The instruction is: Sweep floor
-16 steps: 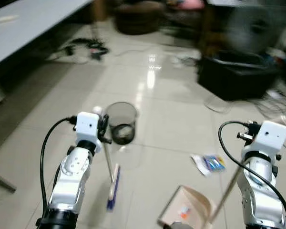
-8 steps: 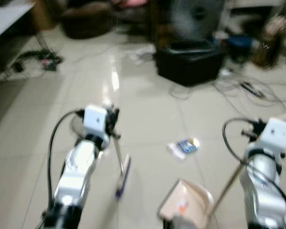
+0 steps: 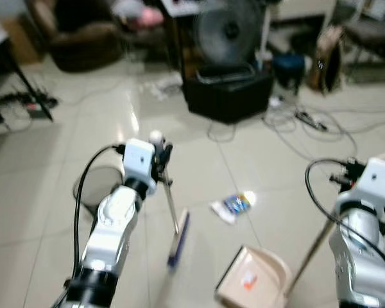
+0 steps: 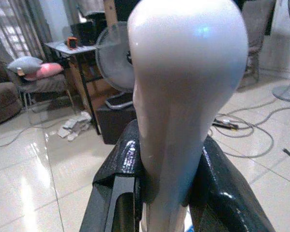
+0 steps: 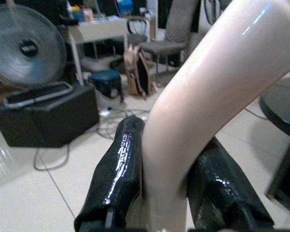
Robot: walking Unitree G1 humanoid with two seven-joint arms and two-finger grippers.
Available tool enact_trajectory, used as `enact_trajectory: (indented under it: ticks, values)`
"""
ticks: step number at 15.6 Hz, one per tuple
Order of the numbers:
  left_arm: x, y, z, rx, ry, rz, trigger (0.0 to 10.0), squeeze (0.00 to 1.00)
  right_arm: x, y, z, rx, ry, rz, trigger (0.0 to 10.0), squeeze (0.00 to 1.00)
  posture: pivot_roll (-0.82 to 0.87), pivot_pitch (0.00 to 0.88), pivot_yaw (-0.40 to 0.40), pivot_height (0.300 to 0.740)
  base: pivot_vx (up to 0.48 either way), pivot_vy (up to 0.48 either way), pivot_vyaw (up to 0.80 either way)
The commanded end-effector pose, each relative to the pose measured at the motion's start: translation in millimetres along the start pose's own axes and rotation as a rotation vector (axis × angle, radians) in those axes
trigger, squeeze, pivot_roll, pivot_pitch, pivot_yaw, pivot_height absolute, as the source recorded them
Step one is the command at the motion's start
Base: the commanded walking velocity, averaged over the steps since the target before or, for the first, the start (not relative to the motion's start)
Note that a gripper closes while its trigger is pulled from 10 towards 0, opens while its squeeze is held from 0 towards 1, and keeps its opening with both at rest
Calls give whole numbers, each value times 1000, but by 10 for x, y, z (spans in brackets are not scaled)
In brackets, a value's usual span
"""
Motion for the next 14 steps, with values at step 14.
enact_trajectory:
  ticks: [14]
  values:
    - [96, 131, -75, 50, -46, -42, 10000, 0, 120, 60, -81, 37, -31, -43, 10000, 0, -62, 0, 66, 740, 341, 0, -40]
Point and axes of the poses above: a point about 5 cm out from each wrist's last joint towards the gripper, its own z axis pointing back from the gripper into the wrist, its own x axis along the axis of the wrist's last joint, y = z × x, the point moved 6 cm from there along -z, pointing out of the wrist towards the gripper, and after that the axes turned 4 degrees about -z, right-handed, at the moved point
